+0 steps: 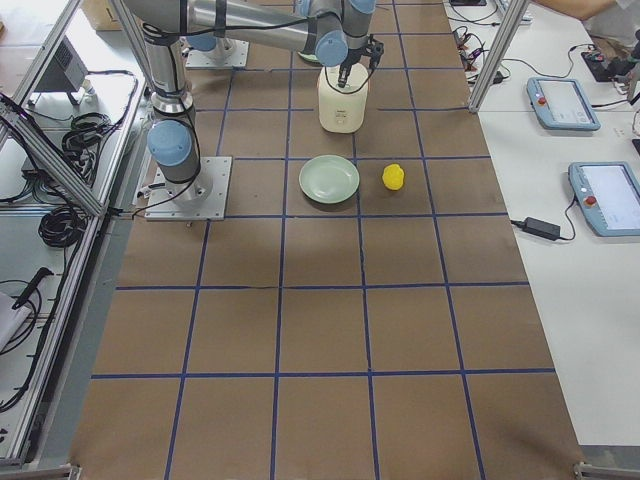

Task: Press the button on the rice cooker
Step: 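Press down on the green lid button with the right gripper, then lift the right gripper away as the cooker lid pops open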

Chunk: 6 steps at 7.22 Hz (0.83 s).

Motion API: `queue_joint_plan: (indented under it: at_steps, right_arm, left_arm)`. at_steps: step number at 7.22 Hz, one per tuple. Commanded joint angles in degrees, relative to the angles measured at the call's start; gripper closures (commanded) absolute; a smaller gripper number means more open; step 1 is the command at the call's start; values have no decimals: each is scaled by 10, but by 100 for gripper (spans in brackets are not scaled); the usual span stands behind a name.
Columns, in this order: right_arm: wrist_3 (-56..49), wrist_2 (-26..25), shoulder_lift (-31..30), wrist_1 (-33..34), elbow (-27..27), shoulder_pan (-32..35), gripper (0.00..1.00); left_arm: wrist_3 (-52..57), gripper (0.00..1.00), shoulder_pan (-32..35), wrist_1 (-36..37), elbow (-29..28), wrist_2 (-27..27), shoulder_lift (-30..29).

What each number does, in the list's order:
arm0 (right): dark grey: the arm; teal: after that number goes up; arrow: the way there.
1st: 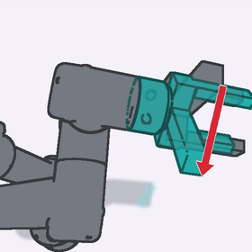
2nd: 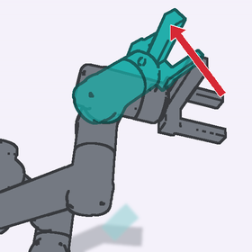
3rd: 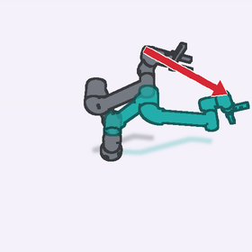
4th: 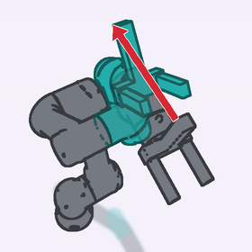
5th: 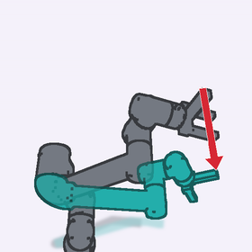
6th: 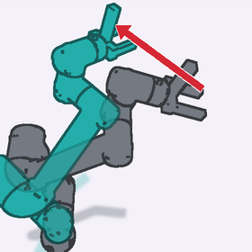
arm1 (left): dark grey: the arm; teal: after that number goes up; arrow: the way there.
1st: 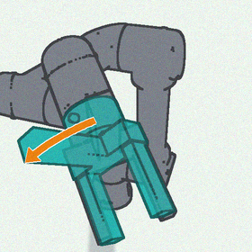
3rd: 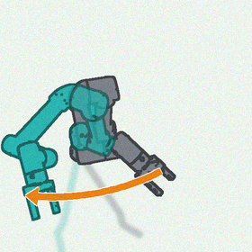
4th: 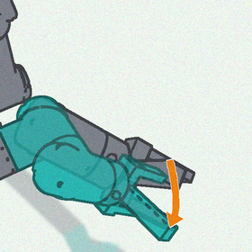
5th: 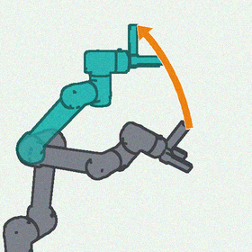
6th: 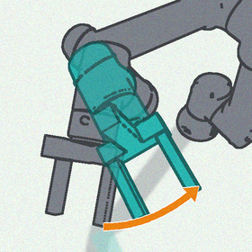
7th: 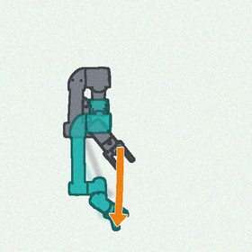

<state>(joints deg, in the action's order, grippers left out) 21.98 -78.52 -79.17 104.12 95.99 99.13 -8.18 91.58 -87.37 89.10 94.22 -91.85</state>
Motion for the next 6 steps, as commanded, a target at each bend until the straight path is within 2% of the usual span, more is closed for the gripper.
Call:
queue_joint_plan:
  at_steps: [1,5,6]
  right_arm:
    - [1,-1,-7,-19,-30,1,88]
    - [1,-8,-6,-195,-192,5,86]
    - [-6,-38,-4,-217,-215,4,84]
  left_arm:
    - [0,0,0,0,0,0,0]
    - [0,0,0,0,0,0,0]
    - [0,0,0,0,0,0,0]
